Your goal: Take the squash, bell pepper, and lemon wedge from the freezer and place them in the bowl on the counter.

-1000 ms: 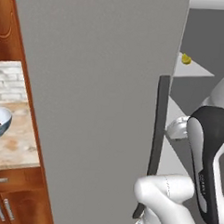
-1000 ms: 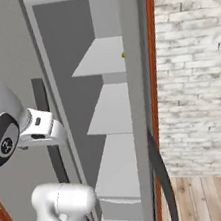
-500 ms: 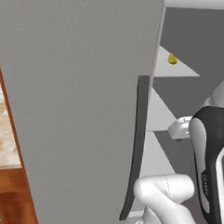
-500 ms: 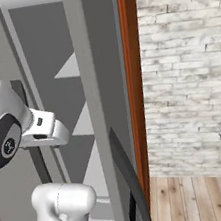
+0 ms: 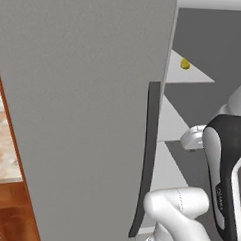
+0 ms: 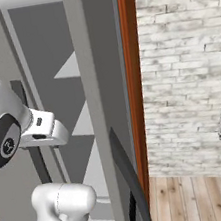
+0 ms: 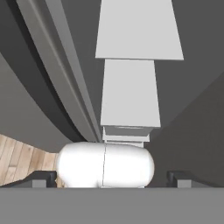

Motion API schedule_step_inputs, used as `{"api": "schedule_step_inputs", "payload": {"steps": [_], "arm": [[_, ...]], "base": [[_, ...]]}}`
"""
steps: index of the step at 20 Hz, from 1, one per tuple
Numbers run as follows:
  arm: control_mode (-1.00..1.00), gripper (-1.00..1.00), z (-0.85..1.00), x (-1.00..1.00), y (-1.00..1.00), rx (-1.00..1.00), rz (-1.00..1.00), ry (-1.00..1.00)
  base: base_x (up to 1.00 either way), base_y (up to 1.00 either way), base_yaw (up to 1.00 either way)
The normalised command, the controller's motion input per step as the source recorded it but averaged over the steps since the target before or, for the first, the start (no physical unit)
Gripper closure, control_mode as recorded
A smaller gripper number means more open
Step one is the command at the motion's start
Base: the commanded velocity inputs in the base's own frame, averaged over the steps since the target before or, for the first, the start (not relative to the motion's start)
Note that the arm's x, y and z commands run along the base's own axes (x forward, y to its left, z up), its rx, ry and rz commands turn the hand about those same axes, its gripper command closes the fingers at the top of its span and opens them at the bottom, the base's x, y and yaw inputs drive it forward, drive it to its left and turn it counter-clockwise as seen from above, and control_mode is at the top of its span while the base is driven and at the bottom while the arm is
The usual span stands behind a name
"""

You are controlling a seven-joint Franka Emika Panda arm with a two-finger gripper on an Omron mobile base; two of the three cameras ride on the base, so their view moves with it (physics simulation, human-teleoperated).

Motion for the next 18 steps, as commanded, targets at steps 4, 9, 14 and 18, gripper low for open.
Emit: {"api": "schedule_step_inputs", "payload": {"steps": [4, 9, 14, 18], "arm": [[1.00, -1.00, 0.00, 0.00, 0.00, 0.00, 0.00, 0.00], [1.00, -1.00, 0.00, 0.00, 0.00, 0.00, 0.00, 0.00], [-1.00, -1.00, 0.00, 0.21, -0.11, 0.00, -0.01, 0.00], [-1.00, -1.00, 0.13, 0.21, -0.41, 0.00, -0.01, -0.01]], "base": [[0.58, -0.24, -0.07], [0.54, -0.15, -0.09], [0.13, -0.03, -0.02], [0.00, 0.00, 0.00]]}}
